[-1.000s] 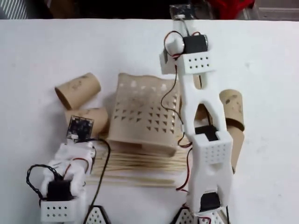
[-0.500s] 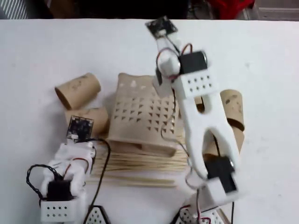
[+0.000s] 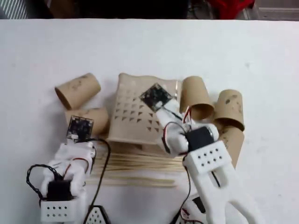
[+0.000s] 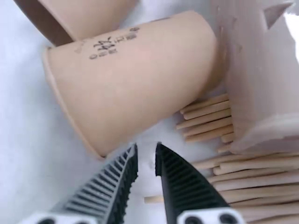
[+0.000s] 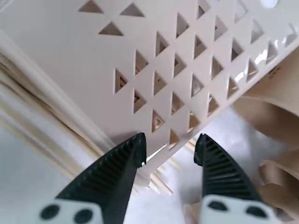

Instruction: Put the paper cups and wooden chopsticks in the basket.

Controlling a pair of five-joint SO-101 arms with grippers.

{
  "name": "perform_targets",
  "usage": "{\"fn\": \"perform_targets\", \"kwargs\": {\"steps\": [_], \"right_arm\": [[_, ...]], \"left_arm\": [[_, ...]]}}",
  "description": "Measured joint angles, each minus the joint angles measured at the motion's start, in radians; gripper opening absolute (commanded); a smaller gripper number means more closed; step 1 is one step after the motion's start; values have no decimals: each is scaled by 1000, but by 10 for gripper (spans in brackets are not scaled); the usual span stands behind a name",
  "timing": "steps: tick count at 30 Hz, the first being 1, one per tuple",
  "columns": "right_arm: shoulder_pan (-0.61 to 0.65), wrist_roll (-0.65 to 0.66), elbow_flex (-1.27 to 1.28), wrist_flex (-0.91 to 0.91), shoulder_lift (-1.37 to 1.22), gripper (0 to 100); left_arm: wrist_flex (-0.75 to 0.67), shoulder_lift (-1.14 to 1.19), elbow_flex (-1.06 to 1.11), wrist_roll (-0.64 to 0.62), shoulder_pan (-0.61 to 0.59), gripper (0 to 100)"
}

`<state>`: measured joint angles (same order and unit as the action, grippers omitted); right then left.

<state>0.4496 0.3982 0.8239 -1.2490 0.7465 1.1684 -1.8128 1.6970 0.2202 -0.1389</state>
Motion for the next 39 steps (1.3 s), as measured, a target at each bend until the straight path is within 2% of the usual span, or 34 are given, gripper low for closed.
{"fn": "perform_targets", "kwargs": {"steps": [5, 10, 21, 28, 31, 37, 39], "right_arm": [[9, -2, 55, 80, 8, 181], [9, -2, 41, 175, -129, 182], [-152, 46, -333, 204, -535, 182], [-190, 57, -531, 204, -718, 183], [-198, 57, -614, 184, -778, 183], [-206, 55, -732, 12, -789, 183], [-187, 14, -741, -26, -766, 183]], "left_arm": [[0, 0, 0, 0, 0, 88], [0, 0, 0, 0, 0, 88], [0, 0, 0, 0, 0, 88], [0, 0, 0, 0, 0, 88], [0, 0, 0, 0, 0, 88], [0, 0, 0, 0, 0, 88], [0, 0, 0, 0, 0, 88]]}}
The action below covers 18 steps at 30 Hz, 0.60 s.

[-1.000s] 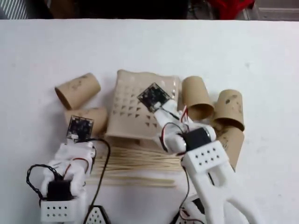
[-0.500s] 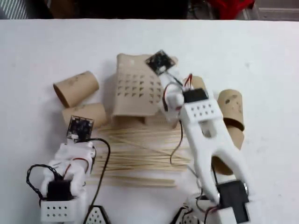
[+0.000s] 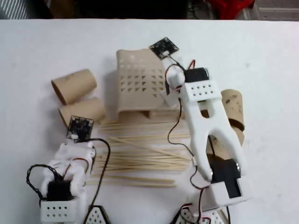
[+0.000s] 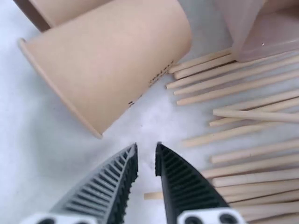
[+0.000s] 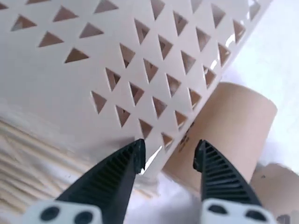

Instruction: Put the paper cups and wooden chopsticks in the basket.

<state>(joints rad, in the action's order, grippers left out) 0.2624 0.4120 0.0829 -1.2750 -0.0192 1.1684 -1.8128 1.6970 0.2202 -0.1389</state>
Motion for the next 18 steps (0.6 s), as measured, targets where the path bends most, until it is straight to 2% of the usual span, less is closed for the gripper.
{"fn": "perform_targets", "kwargs": {"steps": [4, 7, 18], "right_arm": [[60, -31, 41, -8, 86, 183], [107, -34, 133, 54, 135, 181], [101, -38, 384, 226, 196, 181]], "left_arm": [[0, 0, 0, 0, 0, 88], [0, 0, 0, 0, 0, 88], [0, 0, 0, 0, 0, 88]]}}
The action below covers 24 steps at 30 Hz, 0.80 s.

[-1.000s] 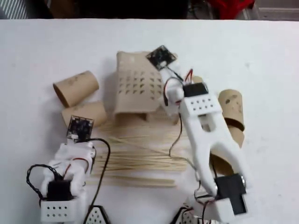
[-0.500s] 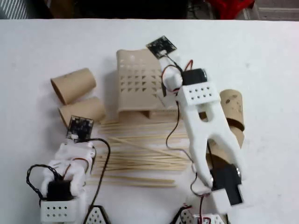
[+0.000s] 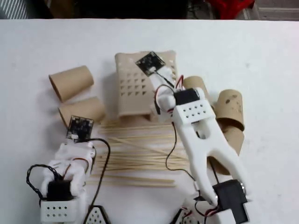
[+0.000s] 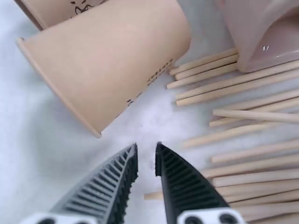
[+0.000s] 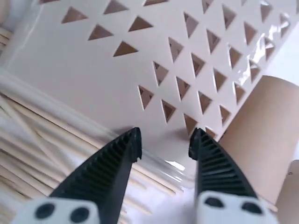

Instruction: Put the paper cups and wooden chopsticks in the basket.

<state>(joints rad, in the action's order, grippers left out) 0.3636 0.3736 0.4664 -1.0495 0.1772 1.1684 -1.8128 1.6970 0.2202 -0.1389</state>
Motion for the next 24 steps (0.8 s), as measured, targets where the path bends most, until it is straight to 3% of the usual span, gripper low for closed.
{"fn": "perform_targets", "kwargs": {"steps": [24], "right_arm": [[5, 52, 571, 186, 439, 151]], "left_arm": [[0, 0, 0, 0, 0, 88]]}}
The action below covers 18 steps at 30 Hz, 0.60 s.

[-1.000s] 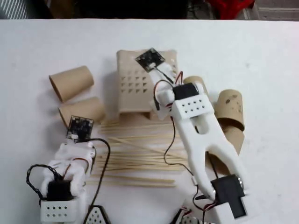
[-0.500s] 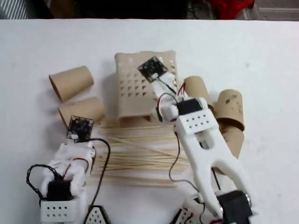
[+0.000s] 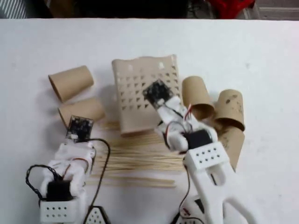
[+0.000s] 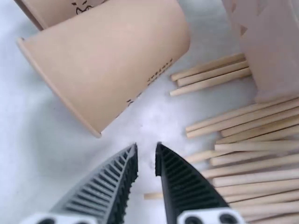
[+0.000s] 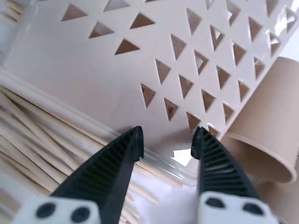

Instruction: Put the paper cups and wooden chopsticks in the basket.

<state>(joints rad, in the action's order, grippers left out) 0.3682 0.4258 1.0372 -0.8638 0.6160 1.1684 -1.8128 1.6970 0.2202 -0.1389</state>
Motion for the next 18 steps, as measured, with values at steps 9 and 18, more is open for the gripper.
{"fn": "perform_targets", "kwargs": {"steps": [9, 18], "right_arm": [[-6, 2, 101, 2, 91, 120], [-8, 2, 212, 37, 218, 98]], "left_arm": [[0, 0, 0, 0, 0, 88], [0, 0, 0, 0, 0, 89]]}}
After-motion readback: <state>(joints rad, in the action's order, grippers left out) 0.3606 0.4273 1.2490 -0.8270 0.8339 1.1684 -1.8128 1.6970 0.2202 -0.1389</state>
